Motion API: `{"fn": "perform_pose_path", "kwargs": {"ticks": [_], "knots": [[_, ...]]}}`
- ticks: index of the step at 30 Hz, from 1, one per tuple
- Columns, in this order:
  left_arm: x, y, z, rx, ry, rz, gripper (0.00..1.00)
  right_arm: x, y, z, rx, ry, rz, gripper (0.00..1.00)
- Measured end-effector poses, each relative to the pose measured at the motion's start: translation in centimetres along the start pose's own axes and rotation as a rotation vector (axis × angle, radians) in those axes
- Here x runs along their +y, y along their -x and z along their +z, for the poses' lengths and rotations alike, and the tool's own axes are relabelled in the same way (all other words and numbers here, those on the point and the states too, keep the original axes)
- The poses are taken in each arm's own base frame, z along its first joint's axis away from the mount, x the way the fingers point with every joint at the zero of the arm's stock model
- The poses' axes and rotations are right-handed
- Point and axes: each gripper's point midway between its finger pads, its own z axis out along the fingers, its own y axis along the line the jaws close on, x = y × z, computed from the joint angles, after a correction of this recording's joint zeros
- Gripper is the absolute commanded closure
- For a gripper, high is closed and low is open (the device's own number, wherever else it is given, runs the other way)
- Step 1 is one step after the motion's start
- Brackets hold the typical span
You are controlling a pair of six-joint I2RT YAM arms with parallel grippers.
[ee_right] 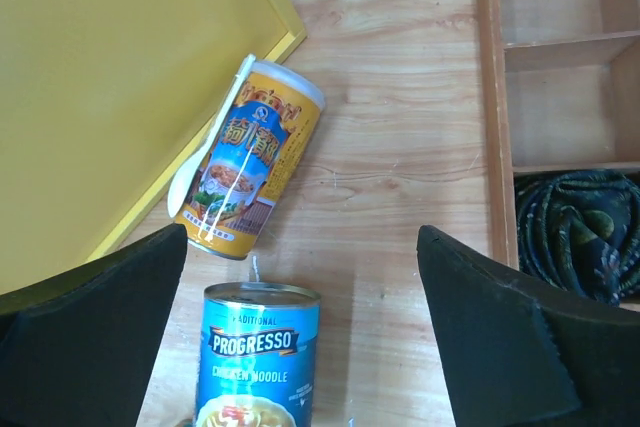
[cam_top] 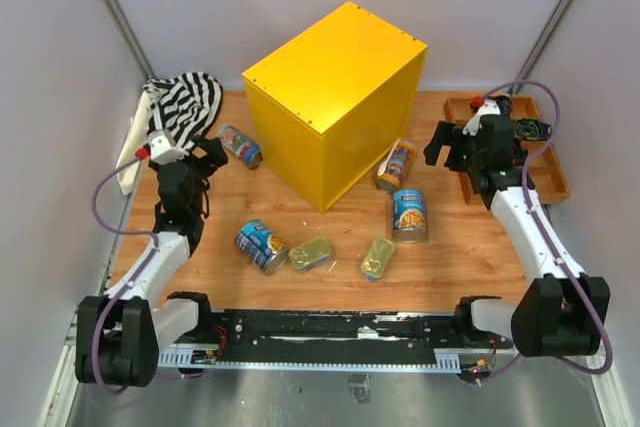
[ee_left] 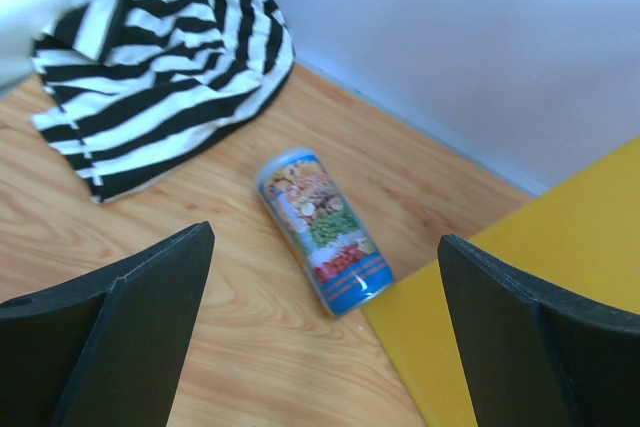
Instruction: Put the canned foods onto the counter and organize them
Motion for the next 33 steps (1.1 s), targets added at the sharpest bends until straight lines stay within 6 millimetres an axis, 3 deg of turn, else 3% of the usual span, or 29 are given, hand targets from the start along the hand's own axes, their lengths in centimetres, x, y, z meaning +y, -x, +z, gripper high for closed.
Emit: {"fn": "perform_pose_path", "kwargs": {"ticks": [6, 12, 15, 22, 28, 33], "knots": [[-2.6, -0.6, 2.6, 0.163, 0.008, -0.105, 0.01, 0.2, 0.9, -1.1, -0.025, -0.023, 0.087, 0.02], [-3.6, -2.1, 6.0, 0.349, 0.147, -0.224, 0.01, 0.7, 1.1, -1.4, -0.028, -0.008, 0.14, 0.02], [-3.3, -3.7, 6.9, 0.436, 0.238, -0.275, 0.01, 0.6, 1.3, -1.6, -0.039, -0.02, 0.158, 0.02], [-1.7, -7.3, 6.8, 0.572, 0.418, -0.354, 0.01, -0.8, 1.5, -1.6, -0.047, -0.076, 0.19, 0.02], [-0.5, -10.6, 6.7, 0.645, 0.524, -0.393, 0.01, -0.8, 1.5, -1.6, -0.05, -0.076, 0.195, 0.02], [-0.4, -11.9, 8.0, 0.663, 0.564, -0.42, 0.01, -0.7, 1.5, -0.9, -0.046, -0.064, 0.206, 0.01]]}}
